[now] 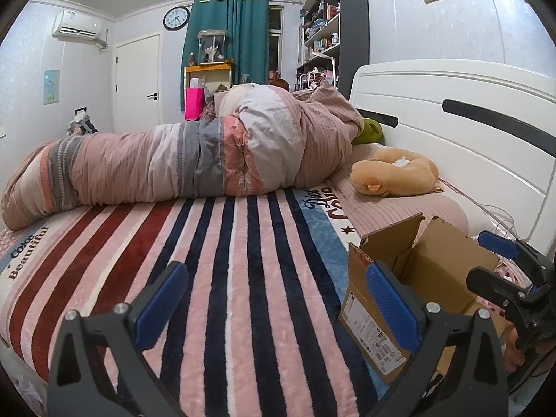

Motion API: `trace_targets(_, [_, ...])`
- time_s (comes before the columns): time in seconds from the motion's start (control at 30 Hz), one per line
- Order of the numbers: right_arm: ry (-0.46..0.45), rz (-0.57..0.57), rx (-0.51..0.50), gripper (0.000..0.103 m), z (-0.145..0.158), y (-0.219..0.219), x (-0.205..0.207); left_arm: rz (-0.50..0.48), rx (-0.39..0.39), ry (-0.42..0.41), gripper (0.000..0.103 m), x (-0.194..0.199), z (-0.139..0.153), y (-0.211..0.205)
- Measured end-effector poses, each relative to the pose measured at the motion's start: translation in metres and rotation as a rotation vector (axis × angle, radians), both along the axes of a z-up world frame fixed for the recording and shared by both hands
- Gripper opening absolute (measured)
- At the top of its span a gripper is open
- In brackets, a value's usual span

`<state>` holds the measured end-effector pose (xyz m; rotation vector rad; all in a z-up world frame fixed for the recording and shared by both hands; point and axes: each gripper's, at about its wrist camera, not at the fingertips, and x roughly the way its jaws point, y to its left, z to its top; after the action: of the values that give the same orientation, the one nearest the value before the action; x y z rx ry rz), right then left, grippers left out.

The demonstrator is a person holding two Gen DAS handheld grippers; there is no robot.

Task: Organize rigid objects

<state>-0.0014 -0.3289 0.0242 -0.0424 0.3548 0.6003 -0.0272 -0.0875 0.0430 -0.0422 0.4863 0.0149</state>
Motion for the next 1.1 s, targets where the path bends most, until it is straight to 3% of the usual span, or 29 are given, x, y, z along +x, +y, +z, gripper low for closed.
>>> trace_targets(1.1, [0.005, 0.007, -0.01, 0.103, -0.003, -0.0023, 0.0028, 0.045, 0.02, -0.011, 0.102, -0.0007, 0.0002, 0.0063])
